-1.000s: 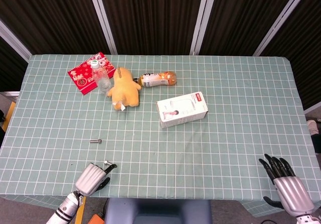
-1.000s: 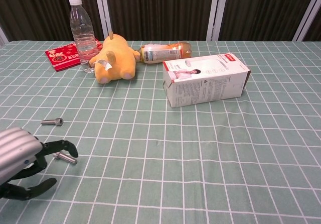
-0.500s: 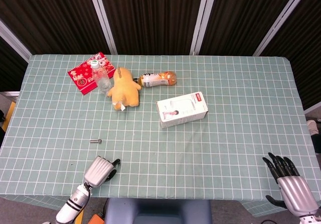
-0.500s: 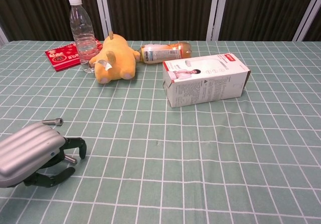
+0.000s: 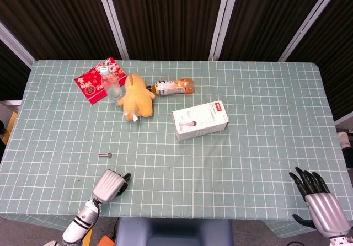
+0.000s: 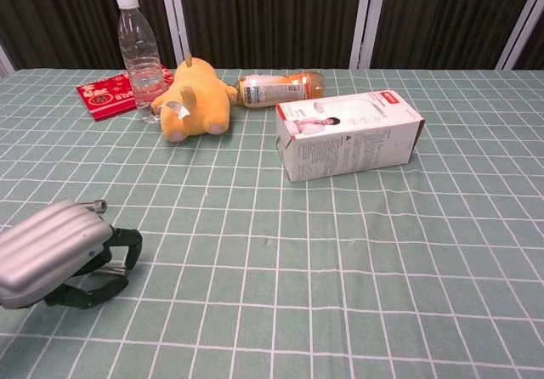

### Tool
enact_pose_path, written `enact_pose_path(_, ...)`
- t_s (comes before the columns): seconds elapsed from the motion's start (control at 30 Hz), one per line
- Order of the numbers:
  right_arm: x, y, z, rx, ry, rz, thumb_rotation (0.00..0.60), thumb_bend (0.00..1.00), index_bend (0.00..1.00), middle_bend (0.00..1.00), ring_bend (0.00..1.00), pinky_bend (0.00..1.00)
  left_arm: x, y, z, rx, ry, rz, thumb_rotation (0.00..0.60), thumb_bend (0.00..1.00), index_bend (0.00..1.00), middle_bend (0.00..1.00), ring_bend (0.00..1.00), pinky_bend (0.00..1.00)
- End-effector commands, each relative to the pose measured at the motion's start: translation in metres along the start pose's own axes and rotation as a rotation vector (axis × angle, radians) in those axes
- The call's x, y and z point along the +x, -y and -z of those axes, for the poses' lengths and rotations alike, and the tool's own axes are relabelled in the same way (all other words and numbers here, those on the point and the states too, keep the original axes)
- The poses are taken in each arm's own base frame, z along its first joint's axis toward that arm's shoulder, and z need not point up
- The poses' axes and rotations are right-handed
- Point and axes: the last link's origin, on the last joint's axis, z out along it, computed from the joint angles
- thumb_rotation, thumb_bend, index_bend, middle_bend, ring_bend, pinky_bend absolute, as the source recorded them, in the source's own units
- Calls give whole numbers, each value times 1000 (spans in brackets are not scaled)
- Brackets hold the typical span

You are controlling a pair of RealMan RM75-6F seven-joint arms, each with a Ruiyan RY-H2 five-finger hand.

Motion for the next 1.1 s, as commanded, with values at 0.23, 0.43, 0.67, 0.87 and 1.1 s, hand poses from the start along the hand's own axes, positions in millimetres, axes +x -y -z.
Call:
enact_pose_path(0.23, -1, 0, -1, 0, 2, 1, 600, 156, 0, 0, 0, 0, 13, 7, 5, 25, -37, 89, 600, 390, 600, 1000, 1000, 1000)
enact_pose_path(0.43, -1, 1, -1, 1, 3, 2, 600, 156, 0, 0, 0, 0, 24, 20, 9, 69, -36, 191, 600, 390, 598, 1000, 1000, 1000)
enact_pose_path(0.67, -2, 1, 0, 2, 3, 3, 600, 156, 0, 0, 0, 0, 27, 38, 13, 124, -9, 240, 600, 390, 598, 1000, 1000, 1000)
enact_pose_path(0.87, -2, 2, -1, 1, 5, 5, 600, 156, 0, 0, 0, 0, 26, 43, 14, 133, 1, 237, 600, 390, 598, 1000, 1000, 1000)
enact_pose_path(1.1, -2, 2, -1, 0, 2, 5, 600, 156, 0, 0, 0, 0, 28, 40, 16, 110, 3, 236, 600, 390, 591, 1000, 1000, 1000)
